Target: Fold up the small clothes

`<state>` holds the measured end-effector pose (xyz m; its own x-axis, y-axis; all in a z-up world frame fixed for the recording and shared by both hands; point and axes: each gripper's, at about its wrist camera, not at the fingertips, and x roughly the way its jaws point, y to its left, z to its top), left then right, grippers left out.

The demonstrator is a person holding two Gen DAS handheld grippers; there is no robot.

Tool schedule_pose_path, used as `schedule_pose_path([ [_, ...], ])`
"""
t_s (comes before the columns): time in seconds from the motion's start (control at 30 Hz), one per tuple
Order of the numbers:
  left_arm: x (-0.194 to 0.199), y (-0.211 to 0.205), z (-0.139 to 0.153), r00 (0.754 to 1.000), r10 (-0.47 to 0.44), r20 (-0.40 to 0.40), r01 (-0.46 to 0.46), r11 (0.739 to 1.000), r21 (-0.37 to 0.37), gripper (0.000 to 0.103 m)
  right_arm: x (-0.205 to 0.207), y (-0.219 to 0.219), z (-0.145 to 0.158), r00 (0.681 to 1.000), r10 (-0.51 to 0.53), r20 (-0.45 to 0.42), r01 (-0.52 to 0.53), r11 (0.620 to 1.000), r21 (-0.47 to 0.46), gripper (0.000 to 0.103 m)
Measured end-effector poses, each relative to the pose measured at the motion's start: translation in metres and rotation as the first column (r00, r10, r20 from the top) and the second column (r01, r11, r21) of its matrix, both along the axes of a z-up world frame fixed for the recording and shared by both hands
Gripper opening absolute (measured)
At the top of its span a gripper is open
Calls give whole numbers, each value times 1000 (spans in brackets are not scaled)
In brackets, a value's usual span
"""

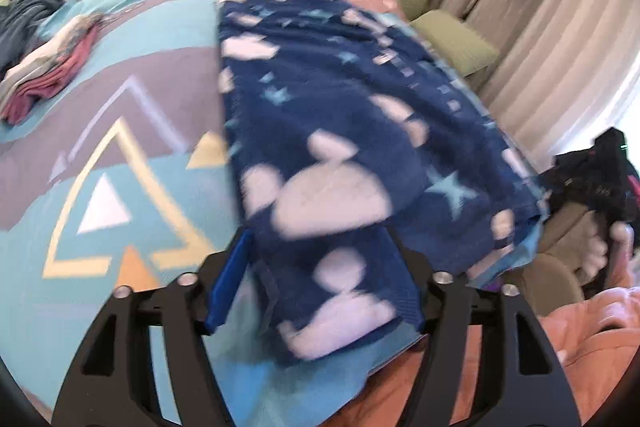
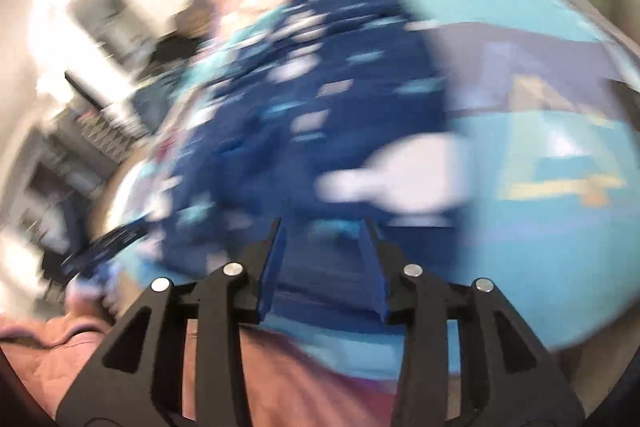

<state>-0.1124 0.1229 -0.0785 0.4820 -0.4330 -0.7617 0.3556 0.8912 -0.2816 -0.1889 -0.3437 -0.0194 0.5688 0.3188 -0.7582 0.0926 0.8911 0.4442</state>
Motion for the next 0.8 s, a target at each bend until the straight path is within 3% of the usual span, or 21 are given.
schedule_pose_path([
  [0.1, -2, 4, -12, 999, 17, -40, -16, 999, 37, 69, -11, -30, -20, 993, -99, -61, 101, 994, 32, 41],
  [0.2, -1, 16, -18, 997, 47, -58, -50, 997, -51, 70, -15, -43, -42, 987, -118, -106, 133, 980, 147, 45],
  [0.27, 1, 24, -18, 994, 68, -83, -77, 990, -114, 70, -16, -42, -51, 993, -78, -90, 99, 962, 256, 50],
  [0.33, 1, 26, -19, 992, 65, -107, -81, 985, -152, 69, -20, -43, -54, 995, -60, -77, 81, 950, 302, 57],
  [0.5, 1, 15, -15, 992, 47, -114, -58, 994, -95, 66, -23, -46, -60, 995, -52, -81, 80, 918, 389, 60],
  [0.6, -3, 0, -13, 994, 5, -114, -14, 997, -78, 65, -22, -43, -57, 997, -30, -75, 56, 928, 368, 60],
  [0.7, -6, -10, -14, 995, -4, -103, 3, 1000, -7, 65, -18, -35, -53, 997, 16, -79, 11, 943, 333, 60],
  [0.8, -5, -9, -15, 994, 4, -108, -6, 1000, -12, 65, -9, -32, -56, 996, 35, -83, -4, 937, 350, 60],
])
